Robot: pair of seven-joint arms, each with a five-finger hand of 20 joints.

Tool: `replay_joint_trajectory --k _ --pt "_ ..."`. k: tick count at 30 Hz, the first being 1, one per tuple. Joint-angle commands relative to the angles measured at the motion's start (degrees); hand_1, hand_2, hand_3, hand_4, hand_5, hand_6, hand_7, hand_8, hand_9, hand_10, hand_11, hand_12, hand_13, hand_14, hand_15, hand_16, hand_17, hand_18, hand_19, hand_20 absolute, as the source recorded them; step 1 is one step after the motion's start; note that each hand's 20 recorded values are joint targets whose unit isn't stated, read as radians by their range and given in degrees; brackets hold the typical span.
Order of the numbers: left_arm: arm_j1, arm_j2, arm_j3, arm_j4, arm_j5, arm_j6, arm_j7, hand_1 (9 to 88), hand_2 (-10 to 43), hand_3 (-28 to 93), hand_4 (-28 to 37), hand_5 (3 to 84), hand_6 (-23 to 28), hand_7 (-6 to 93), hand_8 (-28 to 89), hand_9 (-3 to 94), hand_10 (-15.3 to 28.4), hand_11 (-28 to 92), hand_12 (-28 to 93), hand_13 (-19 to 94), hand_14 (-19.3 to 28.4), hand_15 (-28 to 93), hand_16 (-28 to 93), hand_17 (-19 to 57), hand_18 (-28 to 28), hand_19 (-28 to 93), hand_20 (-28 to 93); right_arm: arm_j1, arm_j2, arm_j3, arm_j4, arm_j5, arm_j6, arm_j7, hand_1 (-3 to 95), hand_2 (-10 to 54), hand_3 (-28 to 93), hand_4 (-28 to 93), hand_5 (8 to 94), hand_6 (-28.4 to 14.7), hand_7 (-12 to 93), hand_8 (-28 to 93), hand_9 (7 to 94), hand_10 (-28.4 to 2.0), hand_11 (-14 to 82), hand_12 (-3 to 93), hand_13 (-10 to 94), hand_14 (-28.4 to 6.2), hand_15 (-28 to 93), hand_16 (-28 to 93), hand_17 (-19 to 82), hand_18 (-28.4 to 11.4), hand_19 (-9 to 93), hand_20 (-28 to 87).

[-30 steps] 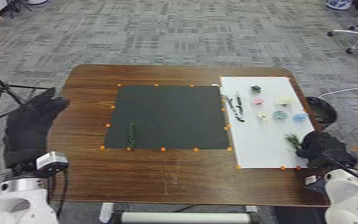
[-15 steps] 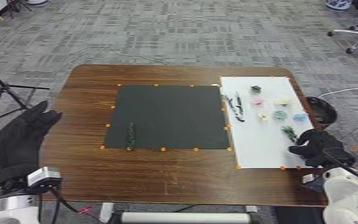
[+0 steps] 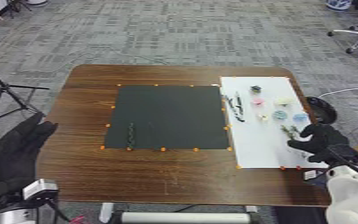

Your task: Arrange flowers

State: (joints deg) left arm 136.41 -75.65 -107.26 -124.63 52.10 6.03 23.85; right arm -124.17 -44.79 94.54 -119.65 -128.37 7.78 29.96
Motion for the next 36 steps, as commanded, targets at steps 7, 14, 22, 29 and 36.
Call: replay_joint_trajectory --k 7,14,22,29,36 --pt "-0.45 -0.12 1.33 0.52 -0.3 -1.03 -0.68 23.5 -5.2 71 -24.3 51.8 2.3 15.2 -7 51.6 14.4 24 15 42 17.6 23 1 10.0 12.1 11 22 2.15 -1.71 -2.54 6.36 -4.03 -2.93 3.84 35.6 -9.5 58 -10 56.5 -6.8 24 -3 69.6 -16.3 36.3 33.8 91 -2.9 57 34 63 -13.3 93 50" --pt "-0.63 -0.06 1.41 0.52 -0.7 -0.93 -1.03 23.8 -5.3 71 -24.1 51.8 2.3 15.2 -7 51.6 14.4 24 15 42 17.6 23 1 10.0 12.1 11 22 3.84 -1.74 -6.66 8.09 -3.86 -0.01 4.88 47.5 -9.5 58 -13 58.0 -6.2 28 -4 73.8 -13.9 36.2 36.9 92 -1.9 56 34 64 -12.2 93 49" --pt "-0.87 0.13 1.43 0.56 -0.67 -0.45 -0.91 23.9 -5.4 71 -24.0 51.8 2.3 15.2 -7 51.6 14.4 24 15 42 17.8 24 2 10.0 12.1 11 22 4.92 0.01 -6.58 8.0 -5.81 5.61 2.76 65.8 -2.4 41 -10 70.5 -3.7 28 25 85.7 -12.0 37.4 31.3 94 -1.2 57 31 68 -11.0 93 46" --pt "-0.28 -0.21 0.41 0.36 -0.73 -0.18 -0.4 23.8 -5.3 71 -24.1 52.0 2.3 15.2 -7 51.7 14.4 24 15 42 17.8 24 1 10.0 12.1 11 22 8.64 2.48 -5.95 2.94 -6.46 6.35 1.81 66.1 -2.6 41 -8 73.3 -4.6 27 23 87.5 -11.6 37.3 31.2 94 -1.2 59 29 69 -10.6 93 46" --pt "-0.15 -0.14 0.31 0.22 -0.88 0.31 -0.16 23.7 -5.4 71 -24.2 51.9 2.3 15.3 -7 51.8 14.4 24 15 42 17.7 24 1 9.9 12.1 11 22 22.58 4.88 -14.74 -0.22 -6.77 6.69 -1.29 65.7 -3.9 44 -8 73.9 -5.3 29 21 88.1 -11.6 37.7 31.0 94 -1.1 60 28 70 -10.1 93 46"
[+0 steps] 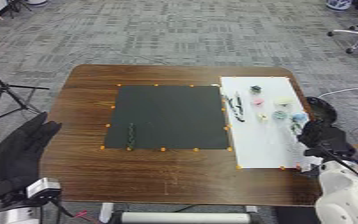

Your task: Arrange flowers

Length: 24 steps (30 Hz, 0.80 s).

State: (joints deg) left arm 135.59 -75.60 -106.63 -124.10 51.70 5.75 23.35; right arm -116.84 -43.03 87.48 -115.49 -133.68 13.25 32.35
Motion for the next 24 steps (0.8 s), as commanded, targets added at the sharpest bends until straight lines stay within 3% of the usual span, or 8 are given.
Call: replay_joint_trajectory --k 1,11,24 --pt "0.7 -0.17 -0.25 -0.29 -0.59 0.54 0.45 23.7 -5.3 71 -24.2 52.0 2.3 15.3 -7 51.8 14.4 24 15 42 17.7 24 1 9.9 12.1 11 22 18.64 3.34 -10.58 -4.2 -1.54 1.65 -4.21 65.6 -4.0 45 -8 73.9 -5.3 29 21 88.2 -11.6 37.7 31.0 94 -1.1 60 28 70 -10.0 93 46" --pt "0.28 0.23 -0.07 -0.26 -0.46 1.07 0.37 23.8 -5.3 71 -24.2 52.0 2.3 15.2 -7 51.7 14.4 24 15 42 17.8 24 1 9.8 12.2 11 22 51.77 -0.24 -41.89 4.9 0.67 -2.79 -10.3 64.8 -4.9 47 -7 74.2 -5.4 30 20 88.5 -11.5 37.6 30.7 94 -1.0 60 28 70 -9.9 93 46" --pt "0.18 0.35 0.27 -0.23 -0.41 1.39 -0.21 23.7 -5.3 71 -24.1 52.0 2.3 15.3 -7 51.7 14.4 24 15 42 17.8 24 1 9.8 12.1 11 22 61.81 -10.08 -57.53 12.71 1.6 -12.95 -9.92 64.0 -5.3 48 -7 74.5 -5.6 31 19 89.1 -11.0 36.4 29.7 94 -1.1 61 28 70 -9.8 93 47"
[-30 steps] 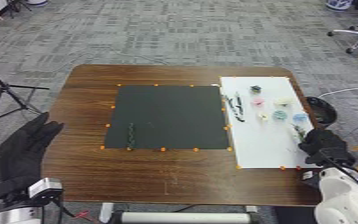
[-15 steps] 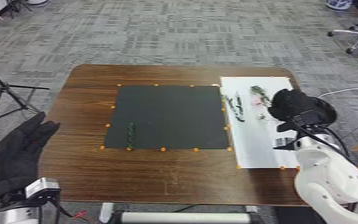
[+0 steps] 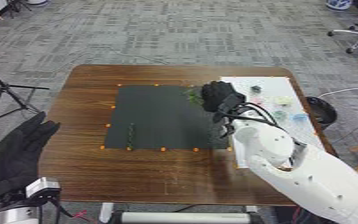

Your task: Arrange flowers

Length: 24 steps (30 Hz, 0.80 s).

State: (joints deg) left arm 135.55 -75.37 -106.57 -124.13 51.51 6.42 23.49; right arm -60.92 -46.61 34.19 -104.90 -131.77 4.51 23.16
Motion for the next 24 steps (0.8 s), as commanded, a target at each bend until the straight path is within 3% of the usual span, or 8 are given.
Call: replay_joint_trajectory --k 1,5,10,14,24 --pt "0.19 0.07 0.38 -0.13 -0.15 0.75 -0.31 23.7 -5.3 71 -24.1 52.0 2.3 15.3 -7 51.7 14.3 24 15 42 17.8 24 1 9.8 12.1 11 22 6.09 -7.36 -4.68 2.96 -0.55 -4.66 -0.92 63.9 -5.4 48 -7 74.6 -5.6 31 19 89.2 -11.0 36.1 29.4 94 -1.0 61 28 70 -10.0 93 47" --pt "0.01 0.01 1.17 0.09 0.08 0.39 -0.25 23.7 -5.3 71 -24.1 52.0 2.3 15.3 -7 51.7 14.3 24 15 42 17.7 24 1 9.8 12.1 11 22 6.3 -10.06 -6.36 5.53 -2.36 -4.88 -1.11 63.9 -5.5 47 -7 75.0 -5.7 30 18 90.5 -11.4 32.9 27.2 94 -1.1 61 28 70 -9.9 93 47" --pt "-0.6 0.38 1.11 0.49 -0.06 0.12 -0.17 23.7 -5.3 71 -24.1 51.9 2.2 15.4 -7 51.7 14.4 24 15 42 17.7 23 1 9.8 12.1 11 22 6.42 -12.64 -8.03 10.19 -6.98 2.91 -0.93 64.3 -5.6 47 -7 75.4 -5.6 29 17 92.0 -12.7 27.7 24.2 94 -1.2 61 27 70 -9.9 93 47" --pt "-1.02 0.73 1.1 0.74 -0.06 -0.33 -0.36 23.7 -5.3 71 -24.0 51.9 2.3 15.3 -7 51.7 14.4 24 15 42 17.6 23 1 9.8 12.1 11 22 5.55 -14.73 -5.85 12.92 -9.49 2.26 -2.38 64.6 -5.6 46 -7 75.6 -5.6 29 17 91.9 -13.0 25.8 22.8 94 -1.0 61 27 70 -9.8 93 46" --pt "-1.68 1.03 1.33 1.05 -0.06 -0.89 -0.63 23.6 -5.5 71 -24.0 51.9 2.2 15.2 -7 51.7 14.4 24 15 42 17.8 24 1 9.7 12.1 11 22 2.9 -11.84 -11.85 9.01 -8.86 2.47 -0.2 64.2 -5.8 46 -6 76.1 -6.0 27 15 92.0 -13.1 21.5 19.3 94 -1.1 62 26 71 -9.4 93 45"
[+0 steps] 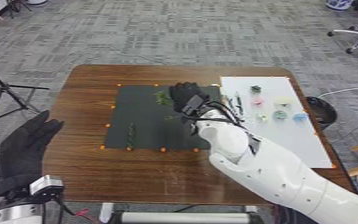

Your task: Arrange flowers

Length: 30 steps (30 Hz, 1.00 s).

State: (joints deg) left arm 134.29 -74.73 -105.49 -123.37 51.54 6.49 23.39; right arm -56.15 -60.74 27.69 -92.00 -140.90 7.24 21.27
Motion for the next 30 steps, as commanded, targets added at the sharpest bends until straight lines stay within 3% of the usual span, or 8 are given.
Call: replay_joint_trajectory --k 1,3,7,9,13,16,28,30 --pt "-0.56 0.49 0.3 0.37 0.02 -1.02 -0.53 23.5 -5.5 71 -24.0 51.9 2.2 15.3 -7 51.7 14.4 24 15 42 17.8 24 1 9.7 12.1 11 22 -1.99 2.53 -5.69 -4.51 0.68 -1.24 1.99 63.8 -6.1 46 -6 76.1 -6.0 27 15 91.8 -13.2 21.0 18.9 94 -1.1 62 26 71 -9.3 93 45" --pt "-0.65 0.57 0.3 0.39 -0.12 -0.95 -0.5 23.5 -5.4 71 -24.0 51.9 2.3 15.3 -7 51.7 14.4 24 15 42 17.8 24 1 9.7 12.1 11 22 -2.44 2.69 -5.81 -5.31 2.35 -2.39 2.26 61.3 -8.4 49 -4 75.9 -5.4 27 14 91.8 -13.1 20.3 18.1 94 -1.2 61 26 71 -9.2 93 44" --pt "-0.49 0.56 0.21 0.35 -0.12 -1.09 -0.56 23.6 -5.4 71 -24.0 51.9 2.2 15.2 -7 51.6 14.4 24 15 42 17.7 23 1 9.7 12.1 11 22 -2.67 2.39 -5.15 -5.53 3.8 -3.88 2.24 58.1 -9.5 43 0 75.1 -5.7 26 15 90.7 -13.6 19.1 17.6 94 -1.4 61 25 71 -9.0 93 43" --pt "-0.45 0.48 0.25 0.35 -0.06 -1.11 -0.59 23.5 -5.4 71 -23.9 51.9 2.2 15.2 -7 51.7 14.4 24 15 42 17.7 23 1 9.7 12.1 10 22 -2.58 2.09 -4.43 -5.59 4.38 -5.09 2.84 51.7 -9.5 50 -4 74.3 -6.1 23 14 89.6 -13.5 18.7 17.1 94 -1.6 60 26 71 -8.9 93 42" --pt "-0.55 0.52 0.38 0.42 -0.06 -1.25 -0.56 23.5 -5.5 71 -23.9 51.9 2.3 15.1 -7 51.6 14.4 24 15 42 17.7 23 2 9.7 12.0 10 22 -1.94 1.66 -3.05 -5.12 5.76 -5.43 3.6 40.2 -9.5 60 -8 71.1 -6.5 23 -5 84.8 -14.9 16.7 16.0 94 -1.6 59 26 71 -8.6 93 41" --pt "-0.51 0.48 0.39 0.44 -0.07 -1.38 -0.41 23.5 -5.5 71 -23.8 51.9 2.2 15.3 -7 51.6 14.4 24 15 42 17.8 23 1 9.7 12.0 10 22 -0.96 1.83 -2.4 -5.13 6.97 -5.06 4.14 38.6 -9.5 59 -8 69.4 -7.0 21 -7 82.4 -16.3 15.0 15.3 94 -1.7 58 26 71 -8.7 93 41" --pt "-0.69 0.43 0.82 0.57 -0.24 -1.37 -0.21 23.5 -5.7 71 -23.8 51.8 2.2 15.2 -7 51.7 14.4 24 15 42 17.6 23 2 9.7 12.1 10 22 0.21 1.81 0.13 -5.59 10.87 -4.3 3.81 37.4 -9.5 58 -7 69.4 -6.9 20 -6 81.8 -16.4 14.5 15.1 94 -1.9 58 26 70 -9.2 93 41" --pt "-0.91 0.52 0.93 0.62 -0.28 -1.29 -0.18 23.5 -5.8 71 -23.7 51.8 2.2 15.2 -7 51.7 14.4 24 15 42 17.7 23 2 9.7 12.1 10 22 -0.34 3.61 0.66 -8.37 13.24 -3.65 3.97 33.3 -4.4 58 -8 69.5 -6.3 20 -6 81.8 -16.2 14.7 15.5 94 -2.3 57 27 69 -10.0 93 43"
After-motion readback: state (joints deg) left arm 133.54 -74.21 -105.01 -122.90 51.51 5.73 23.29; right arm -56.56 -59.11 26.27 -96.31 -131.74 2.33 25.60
